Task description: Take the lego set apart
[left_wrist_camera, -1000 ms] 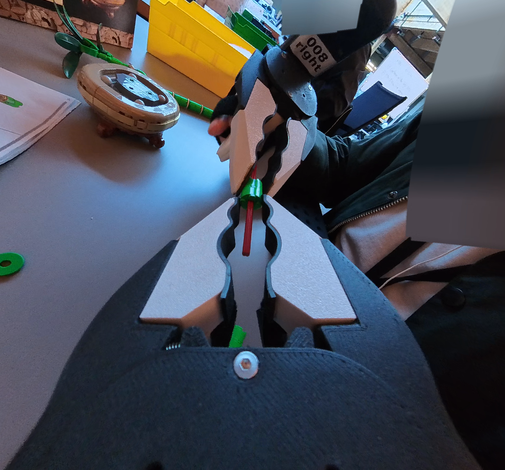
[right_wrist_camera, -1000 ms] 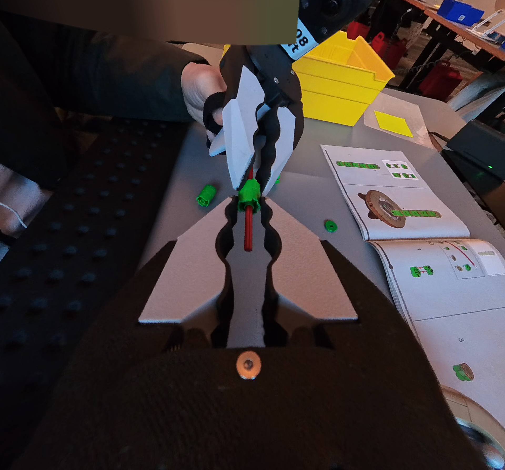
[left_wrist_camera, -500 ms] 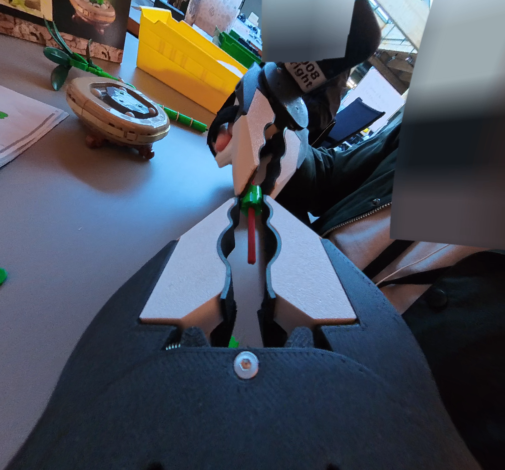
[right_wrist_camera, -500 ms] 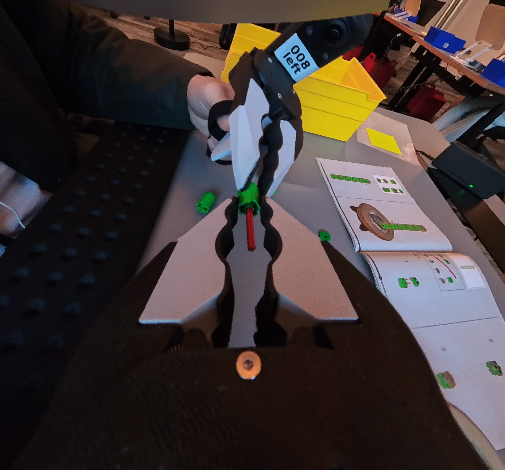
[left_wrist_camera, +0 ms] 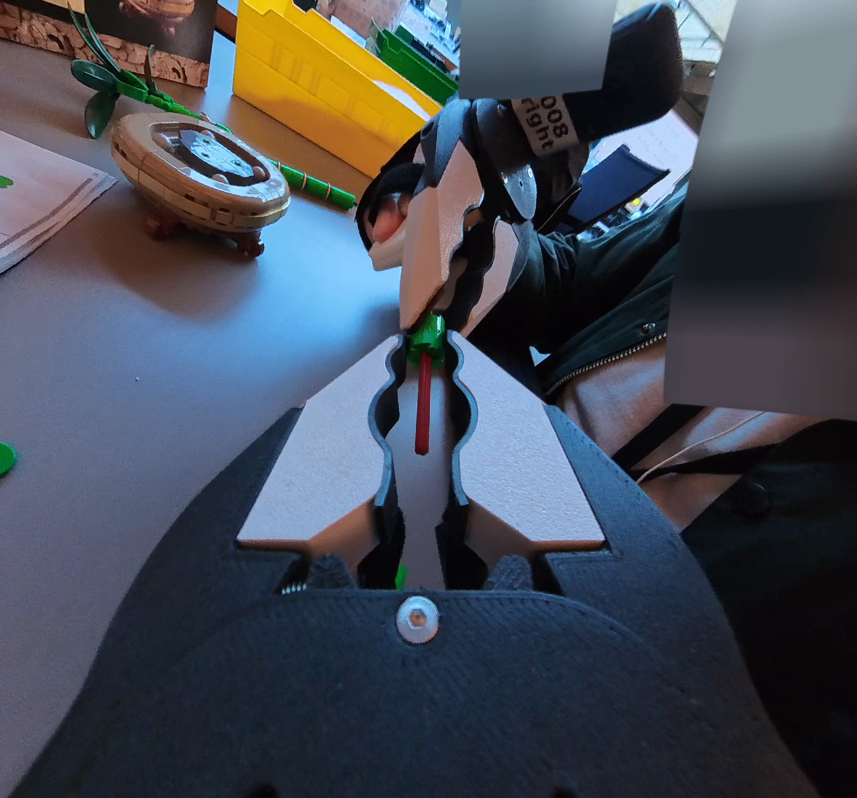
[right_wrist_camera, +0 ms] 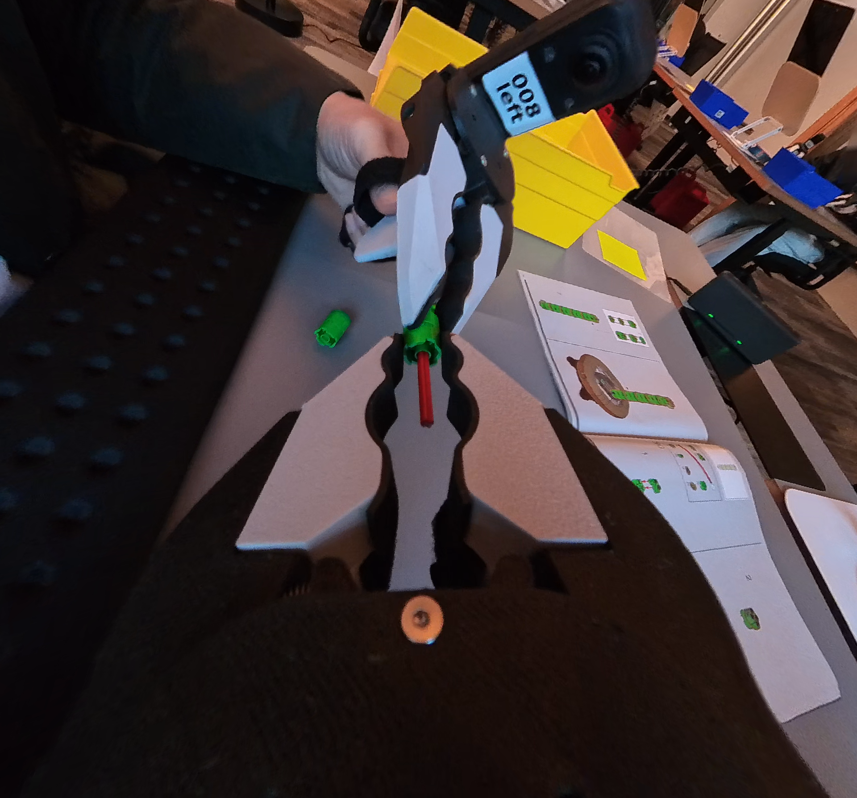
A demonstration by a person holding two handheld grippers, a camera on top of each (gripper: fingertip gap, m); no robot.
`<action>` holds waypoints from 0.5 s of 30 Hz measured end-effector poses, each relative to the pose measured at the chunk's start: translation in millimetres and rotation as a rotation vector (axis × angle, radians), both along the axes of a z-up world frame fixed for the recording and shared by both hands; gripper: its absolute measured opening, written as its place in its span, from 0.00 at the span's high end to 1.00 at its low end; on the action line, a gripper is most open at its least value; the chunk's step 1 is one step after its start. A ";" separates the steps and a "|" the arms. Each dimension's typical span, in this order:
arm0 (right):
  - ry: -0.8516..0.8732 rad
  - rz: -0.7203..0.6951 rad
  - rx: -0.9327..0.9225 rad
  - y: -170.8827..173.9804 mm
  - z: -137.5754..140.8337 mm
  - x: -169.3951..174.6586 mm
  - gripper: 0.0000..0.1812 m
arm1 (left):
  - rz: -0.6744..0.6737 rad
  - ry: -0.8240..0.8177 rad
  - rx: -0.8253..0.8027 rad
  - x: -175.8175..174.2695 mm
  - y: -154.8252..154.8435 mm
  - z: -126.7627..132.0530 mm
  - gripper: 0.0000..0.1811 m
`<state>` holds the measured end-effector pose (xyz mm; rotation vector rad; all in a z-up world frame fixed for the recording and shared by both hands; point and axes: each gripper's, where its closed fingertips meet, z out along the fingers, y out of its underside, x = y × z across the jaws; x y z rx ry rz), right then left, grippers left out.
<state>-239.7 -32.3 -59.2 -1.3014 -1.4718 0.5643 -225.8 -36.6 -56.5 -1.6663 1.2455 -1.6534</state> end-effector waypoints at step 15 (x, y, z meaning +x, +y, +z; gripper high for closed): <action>-0.013 0.035 -0.007 -9.3 3.9 2.5 0.91 | -0.046 0.014 0.087 -1.9 -10.6 4.1 0.93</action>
